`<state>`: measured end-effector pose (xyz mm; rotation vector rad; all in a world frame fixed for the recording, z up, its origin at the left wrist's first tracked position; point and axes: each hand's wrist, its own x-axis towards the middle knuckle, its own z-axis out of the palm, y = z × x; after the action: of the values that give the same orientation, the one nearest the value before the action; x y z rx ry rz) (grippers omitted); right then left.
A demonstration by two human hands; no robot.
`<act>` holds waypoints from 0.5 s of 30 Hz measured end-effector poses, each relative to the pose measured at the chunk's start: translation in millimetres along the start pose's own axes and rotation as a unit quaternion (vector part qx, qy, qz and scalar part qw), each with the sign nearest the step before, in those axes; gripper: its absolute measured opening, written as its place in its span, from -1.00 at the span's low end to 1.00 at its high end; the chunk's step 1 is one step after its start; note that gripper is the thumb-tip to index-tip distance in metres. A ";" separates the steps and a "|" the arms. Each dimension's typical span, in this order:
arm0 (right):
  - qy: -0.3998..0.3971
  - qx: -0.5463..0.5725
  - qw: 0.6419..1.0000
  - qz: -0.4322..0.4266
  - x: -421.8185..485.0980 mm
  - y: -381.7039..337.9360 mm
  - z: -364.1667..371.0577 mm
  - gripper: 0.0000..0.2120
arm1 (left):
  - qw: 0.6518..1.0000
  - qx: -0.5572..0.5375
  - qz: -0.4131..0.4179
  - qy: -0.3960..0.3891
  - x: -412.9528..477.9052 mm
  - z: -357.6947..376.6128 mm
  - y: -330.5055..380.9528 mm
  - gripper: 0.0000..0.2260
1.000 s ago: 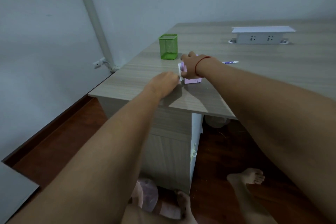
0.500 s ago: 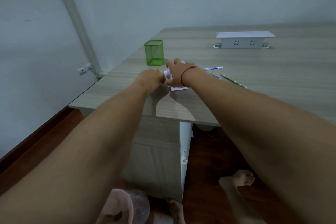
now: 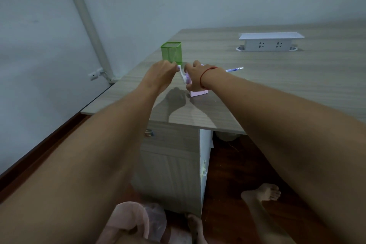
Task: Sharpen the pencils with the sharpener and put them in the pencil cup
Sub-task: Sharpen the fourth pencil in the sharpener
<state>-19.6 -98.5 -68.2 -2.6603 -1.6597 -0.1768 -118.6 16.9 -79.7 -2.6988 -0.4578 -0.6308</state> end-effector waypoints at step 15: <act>0.027 0.210 0.977 0.011 4.9 30.7 -10.4 -0.59 | 0.995 -0.069 -0.067 -0.030 20.7 19.4 1.2 -0.80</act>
<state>9.0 -108.3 -55.5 -2.3346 -1.4556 0.0925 -93.4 28.1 -86.7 -2.8414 -0.6367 -0.6389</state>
